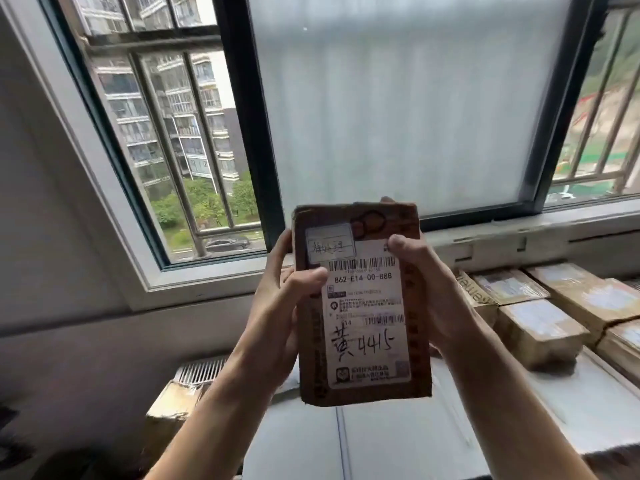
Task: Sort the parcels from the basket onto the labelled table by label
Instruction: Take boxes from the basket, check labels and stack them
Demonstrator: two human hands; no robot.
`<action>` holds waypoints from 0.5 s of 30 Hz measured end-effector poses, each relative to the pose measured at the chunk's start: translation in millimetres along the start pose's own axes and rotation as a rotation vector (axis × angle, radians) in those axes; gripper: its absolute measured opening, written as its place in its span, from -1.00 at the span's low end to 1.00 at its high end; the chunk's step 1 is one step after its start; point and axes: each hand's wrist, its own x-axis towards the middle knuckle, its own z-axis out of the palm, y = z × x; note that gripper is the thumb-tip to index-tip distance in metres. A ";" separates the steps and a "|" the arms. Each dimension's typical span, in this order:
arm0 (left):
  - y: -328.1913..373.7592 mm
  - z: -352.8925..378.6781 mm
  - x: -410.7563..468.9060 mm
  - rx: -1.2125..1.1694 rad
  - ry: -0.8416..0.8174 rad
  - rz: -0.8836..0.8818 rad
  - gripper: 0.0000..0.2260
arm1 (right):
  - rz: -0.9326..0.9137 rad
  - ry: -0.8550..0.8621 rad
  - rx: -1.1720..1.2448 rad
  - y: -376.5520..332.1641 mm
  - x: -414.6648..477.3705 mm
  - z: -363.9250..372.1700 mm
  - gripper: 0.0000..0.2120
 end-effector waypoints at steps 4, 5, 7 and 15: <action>-56.0 -3.5 -9.8 -0.133 -0.053 -0.247 -0.17 | 0.073 0.161 0.041 44.5 -54.1 -14.1 -0.12; -71.5 -4.3 -12.8 -0.157 -0.060 -0.292 -0.21 | 0.127 0.196 0.057 56.7 -70.0 -16.2 -0.09; -101.7 -3.7 -22.2 -0.193 -0.056 -0.384 -0.20 | 0.200 0.258 0.054 86.8 -106.0 -22.0 -0.08; -212.9 24.3 -72.1 -0.411 -0.190 -0.768 -0.15 | 0.213 0.735 0.050 146.2 -229.0 -36.4 -0.28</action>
